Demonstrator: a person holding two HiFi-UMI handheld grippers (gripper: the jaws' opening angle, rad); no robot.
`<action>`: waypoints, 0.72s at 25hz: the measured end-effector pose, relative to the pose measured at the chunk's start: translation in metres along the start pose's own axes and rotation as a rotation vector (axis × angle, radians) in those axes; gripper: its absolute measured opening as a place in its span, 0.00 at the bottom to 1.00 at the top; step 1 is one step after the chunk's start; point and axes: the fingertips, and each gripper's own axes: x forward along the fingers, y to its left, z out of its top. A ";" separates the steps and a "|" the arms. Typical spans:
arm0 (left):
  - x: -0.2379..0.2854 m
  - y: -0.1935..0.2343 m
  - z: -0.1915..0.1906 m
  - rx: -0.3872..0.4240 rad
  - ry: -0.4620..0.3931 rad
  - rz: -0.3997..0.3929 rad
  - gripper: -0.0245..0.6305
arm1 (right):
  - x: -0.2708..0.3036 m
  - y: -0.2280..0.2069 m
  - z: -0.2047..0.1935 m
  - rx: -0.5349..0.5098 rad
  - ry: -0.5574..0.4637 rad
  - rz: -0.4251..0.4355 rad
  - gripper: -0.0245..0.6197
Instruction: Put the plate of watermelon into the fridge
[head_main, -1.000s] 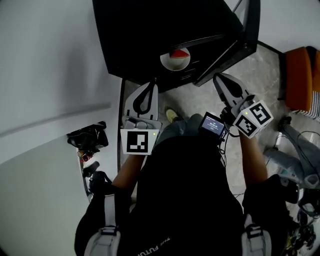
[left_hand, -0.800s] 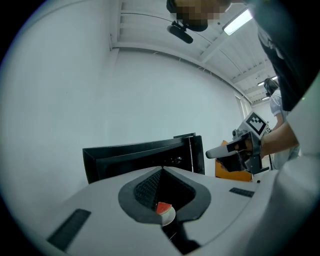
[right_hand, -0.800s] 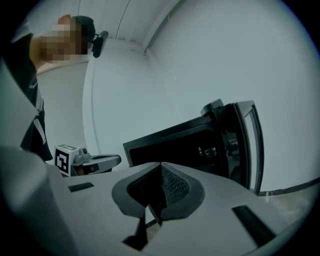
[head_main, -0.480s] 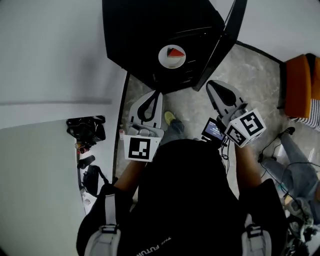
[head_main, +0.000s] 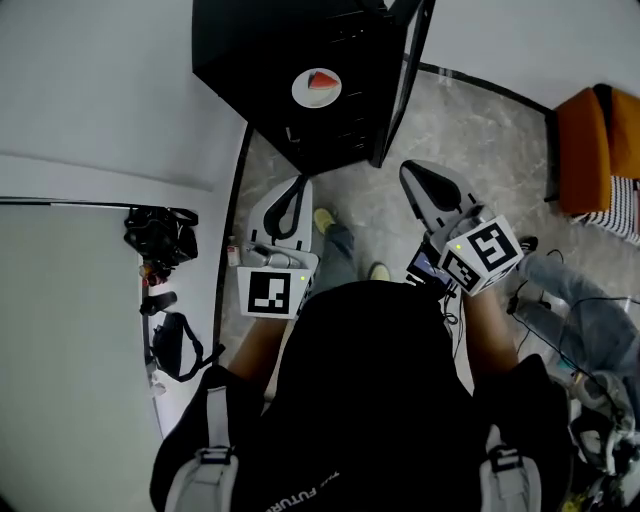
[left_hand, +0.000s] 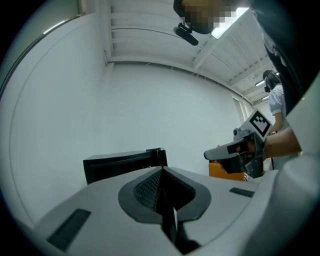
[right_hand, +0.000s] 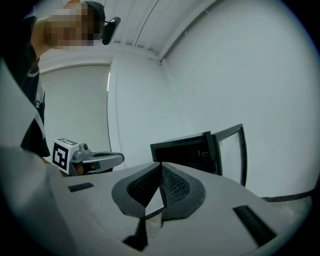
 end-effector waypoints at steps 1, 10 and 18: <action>-0.007 -0.009 0.001 0.004 0.001 0.001 0.06 | -0.011 0.004 0.000 -0.001 -0.004 0.000 0.06; -0.066 -0.067 0.020 0.049 -0.012 0.010 0.06 | -0.087 0.040 0.000 -0.003 -0.048 0.013 0.06; -0.089 -0.086 0.041 0.031 -0.041 -0.015 0.06 | -0.112 0.071 0.002 -0.014 -0.034 0.008 0.06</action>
